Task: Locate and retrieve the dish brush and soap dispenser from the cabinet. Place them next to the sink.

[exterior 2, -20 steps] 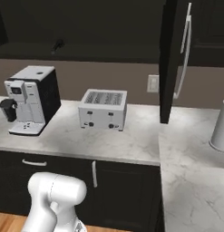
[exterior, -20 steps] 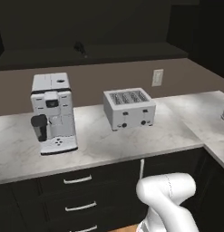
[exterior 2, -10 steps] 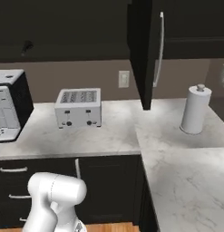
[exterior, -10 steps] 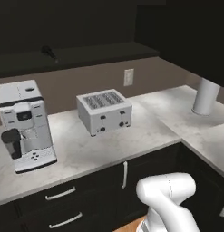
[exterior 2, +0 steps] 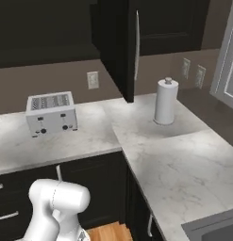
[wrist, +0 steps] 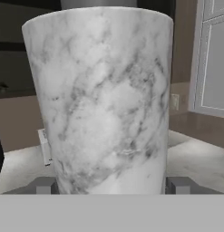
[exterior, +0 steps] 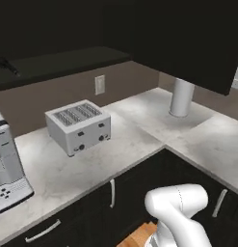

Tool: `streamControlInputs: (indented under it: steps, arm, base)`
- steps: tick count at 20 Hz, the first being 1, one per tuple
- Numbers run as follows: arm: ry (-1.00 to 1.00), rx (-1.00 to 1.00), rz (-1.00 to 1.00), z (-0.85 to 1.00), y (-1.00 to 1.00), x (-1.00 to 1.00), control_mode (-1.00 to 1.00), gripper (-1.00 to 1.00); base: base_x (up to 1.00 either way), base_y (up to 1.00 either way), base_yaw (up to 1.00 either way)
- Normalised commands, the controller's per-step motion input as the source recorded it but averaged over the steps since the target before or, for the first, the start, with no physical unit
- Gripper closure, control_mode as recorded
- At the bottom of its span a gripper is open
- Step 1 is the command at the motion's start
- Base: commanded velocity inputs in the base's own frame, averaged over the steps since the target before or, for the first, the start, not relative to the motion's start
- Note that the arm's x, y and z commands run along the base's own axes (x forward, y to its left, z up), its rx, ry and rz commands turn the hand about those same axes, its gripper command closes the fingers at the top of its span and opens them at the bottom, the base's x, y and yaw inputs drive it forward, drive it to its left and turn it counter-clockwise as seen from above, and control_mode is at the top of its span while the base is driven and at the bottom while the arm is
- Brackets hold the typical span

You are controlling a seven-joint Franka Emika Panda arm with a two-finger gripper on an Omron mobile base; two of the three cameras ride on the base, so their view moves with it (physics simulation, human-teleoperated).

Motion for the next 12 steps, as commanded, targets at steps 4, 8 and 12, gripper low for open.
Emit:
streamControlInputs:
  steps: [4,8,12]
  arm:
    - [0.00,0.00,0.00,0.00,0.00,0.00,1.00,1.00]
    - [0.00,0.00,0.00,0.00,0.00,0.00,1.00,1.00]
    - [0.00,0.00,0.00,0.00,0.00,0.00,1.00,1.00]
  base:
    - [-0.09,0.00,-0.45]
    - [0.00,0.00,-0.49]
    - [0.00,0.00,-0.50]
